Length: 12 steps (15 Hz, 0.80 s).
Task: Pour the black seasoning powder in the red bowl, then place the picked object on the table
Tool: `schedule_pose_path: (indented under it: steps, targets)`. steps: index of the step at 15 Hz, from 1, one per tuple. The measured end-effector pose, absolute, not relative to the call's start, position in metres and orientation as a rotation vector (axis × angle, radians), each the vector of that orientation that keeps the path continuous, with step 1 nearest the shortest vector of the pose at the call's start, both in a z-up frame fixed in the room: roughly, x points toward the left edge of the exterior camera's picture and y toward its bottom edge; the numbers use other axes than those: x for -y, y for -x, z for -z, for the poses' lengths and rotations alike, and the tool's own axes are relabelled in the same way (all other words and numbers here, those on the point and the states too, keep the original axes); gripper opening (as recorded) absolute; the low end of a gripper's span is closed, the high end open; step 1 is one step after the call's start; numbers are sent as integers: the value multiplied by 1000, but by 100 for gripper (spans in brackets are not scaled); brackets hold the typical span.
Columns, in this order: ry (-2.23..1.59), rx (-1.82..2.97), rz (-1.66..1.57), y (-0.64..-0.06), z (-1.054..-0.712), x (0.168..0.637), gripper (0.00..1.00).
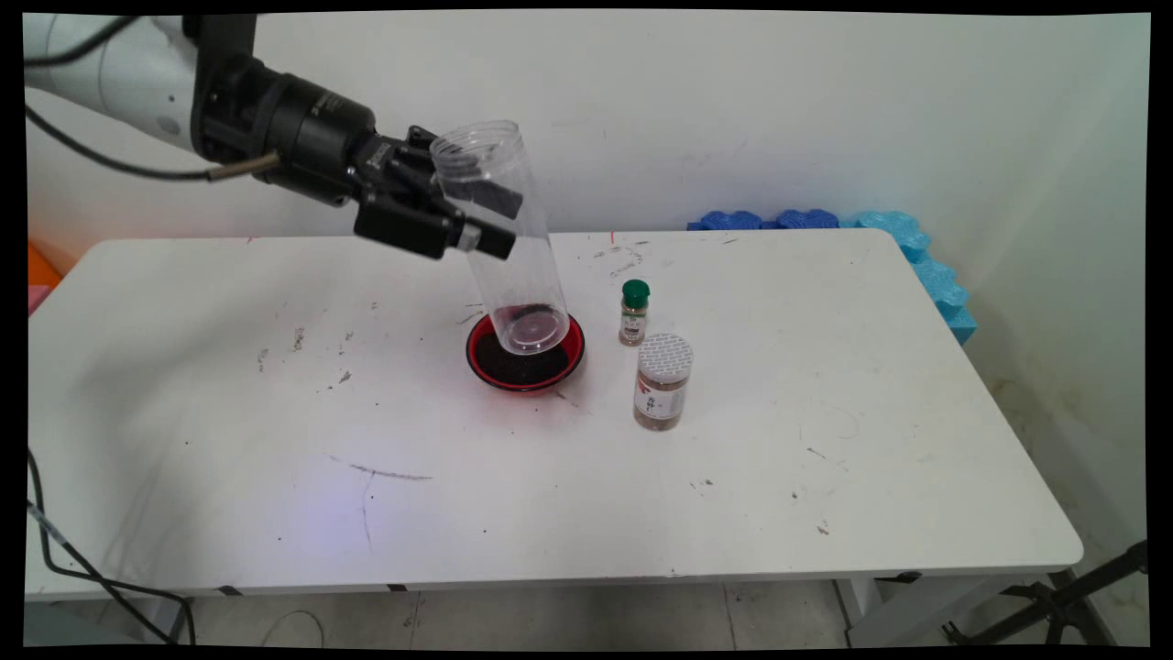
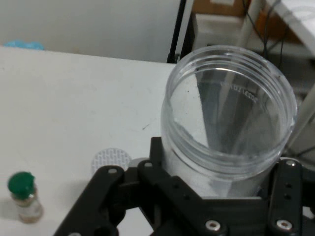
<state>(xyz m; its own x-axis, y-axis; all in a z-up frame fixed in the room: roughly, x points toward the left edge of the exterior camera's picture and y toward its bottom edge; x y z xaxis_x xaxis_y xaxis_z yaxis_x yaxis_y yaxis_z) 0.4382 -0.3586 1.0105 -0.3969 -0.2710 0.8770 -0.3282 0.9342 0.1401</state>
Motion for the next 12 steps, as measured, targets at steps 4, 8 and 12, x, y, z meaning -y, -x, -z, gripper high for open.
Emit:
schedule_pose_path:
  steps: [4, 8, 12]
  targets:
    - [-246, 2084, -196, -435, -1008, 355, 0]
    - [-185, 2129, -272, -433, -1003, 357, 0]
    - [-199, 2142, -279, -429, -998, 359, 0]
